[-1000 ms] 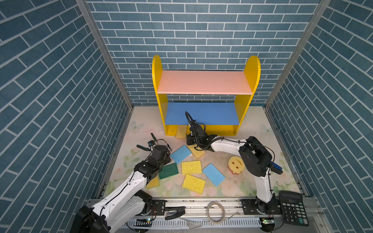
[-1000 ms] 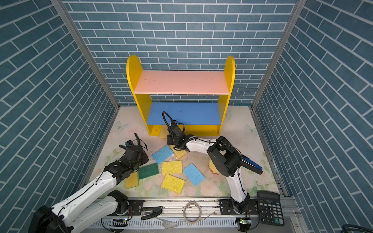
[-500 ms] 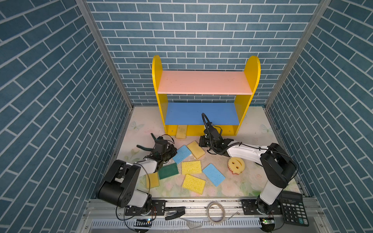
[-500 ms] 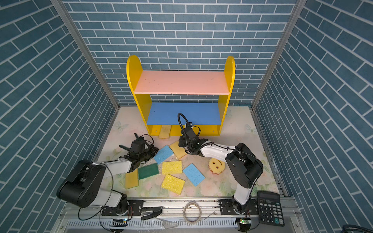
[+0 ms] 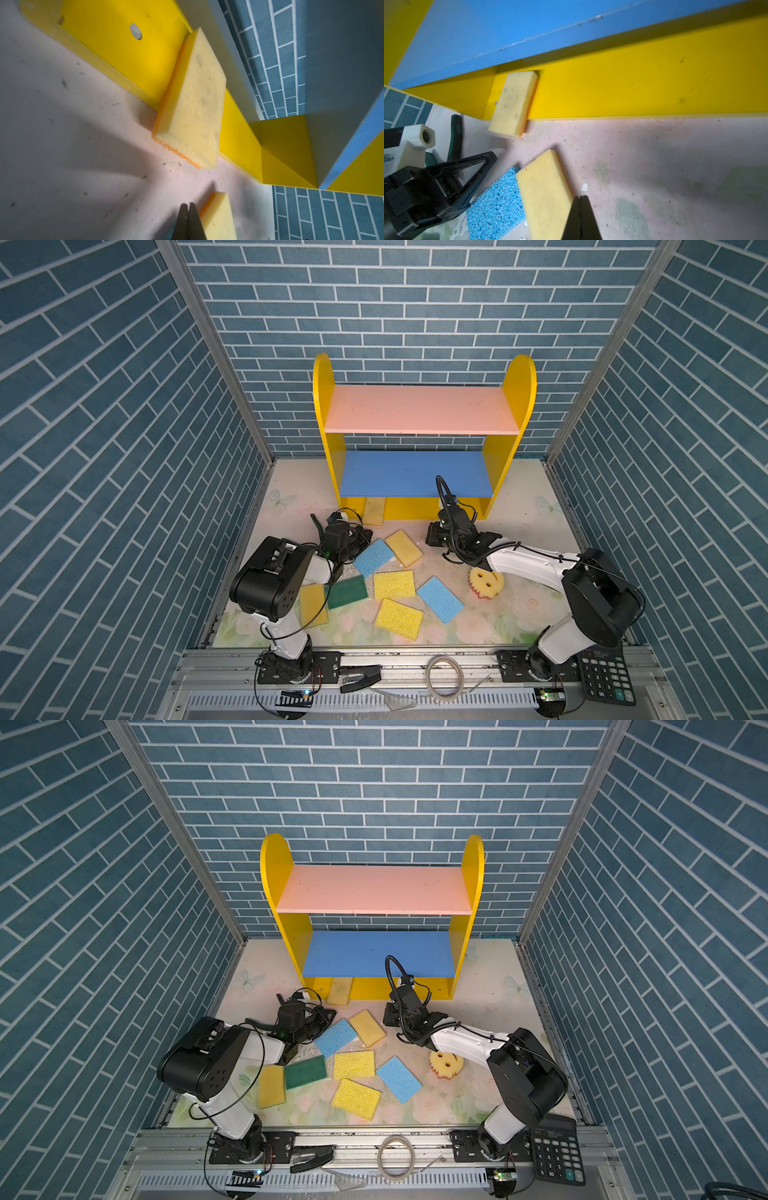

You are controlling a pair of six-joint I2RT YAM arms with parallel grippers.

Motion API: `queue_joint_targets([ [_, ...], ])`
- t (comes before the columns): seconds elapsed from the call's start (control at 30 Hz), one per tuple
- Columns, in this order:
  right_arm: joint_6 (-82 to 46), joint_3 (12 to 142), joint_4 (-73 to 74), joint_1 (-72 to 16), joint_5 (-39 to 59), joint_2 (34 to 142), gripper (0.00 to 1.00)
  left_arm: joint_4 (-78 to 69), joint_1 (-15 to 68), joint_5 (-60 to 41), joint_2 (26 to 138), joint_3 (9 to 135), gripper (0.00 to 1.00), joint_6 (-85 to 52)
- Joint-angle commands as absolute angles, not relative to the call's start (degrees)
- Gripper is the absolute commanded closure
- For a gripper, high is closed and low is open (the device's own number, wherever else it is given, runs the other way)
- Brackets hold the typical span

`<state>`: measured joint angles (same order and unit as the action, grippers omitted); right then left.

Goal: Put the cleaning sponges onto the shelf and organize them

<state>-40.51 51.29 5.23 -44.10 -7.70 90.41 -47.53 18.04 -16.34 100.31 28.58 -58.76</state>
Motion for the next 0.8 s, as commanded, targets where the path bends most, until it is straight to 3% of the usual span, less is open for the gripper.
queue_joint_targets([
  [0.0, -39.8, 49.4, 5.3, -43.6, -8.2, 88.4, 1.00, -50.8, 17.9, -15.8, 103.2, 31.0, 1.00, -59.0],
  [0.77, -40.0, 45.4, 7.4, -43.0, -8.1, 85.9, 1.00, -48.6, 20.3, -13.8, 109.0, 38.9, 1.00, -54.9],
])
